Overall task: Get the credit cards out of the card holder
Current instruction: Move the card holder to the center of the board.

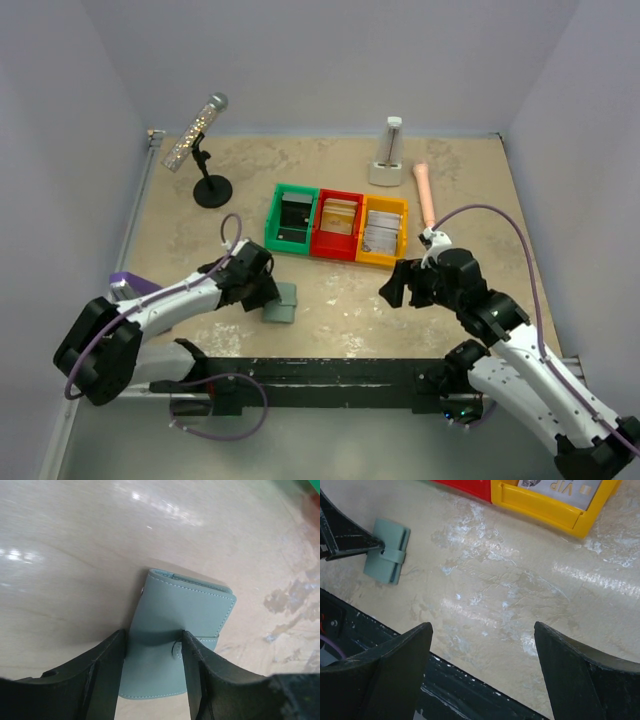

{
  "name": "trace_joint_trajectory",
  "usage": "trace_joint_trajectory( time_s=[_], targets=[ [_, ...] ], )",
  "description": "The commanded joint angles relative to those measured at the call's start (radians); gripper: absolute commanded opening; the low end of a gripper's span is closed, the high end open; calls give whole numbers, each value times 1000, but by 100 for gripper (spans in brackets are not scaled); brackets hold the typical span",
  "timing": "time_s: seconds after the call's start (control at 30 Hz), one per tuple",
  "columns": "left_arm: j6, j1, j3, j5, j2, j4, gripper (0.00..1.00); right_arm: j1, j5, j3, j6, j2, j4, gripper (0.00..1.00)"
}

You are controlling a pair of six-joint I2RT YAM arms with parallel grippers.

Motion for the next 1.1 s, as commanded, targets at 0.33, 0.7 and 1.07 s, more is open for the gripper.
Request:
trace_joint_trajectory(
  time_s=[0.33,0.7,1.07],
  targets=[
    [-219,-230,38,29,141,220,54,3,-75,-42,68,85,93,86],
    [-180,-269,106,-14,143,158,70,5,-46,-19,48,122,84,86],
    [-68,-269,28,-139,-80,41,75,74,-38,39,2,215,138,79]
  ],
)
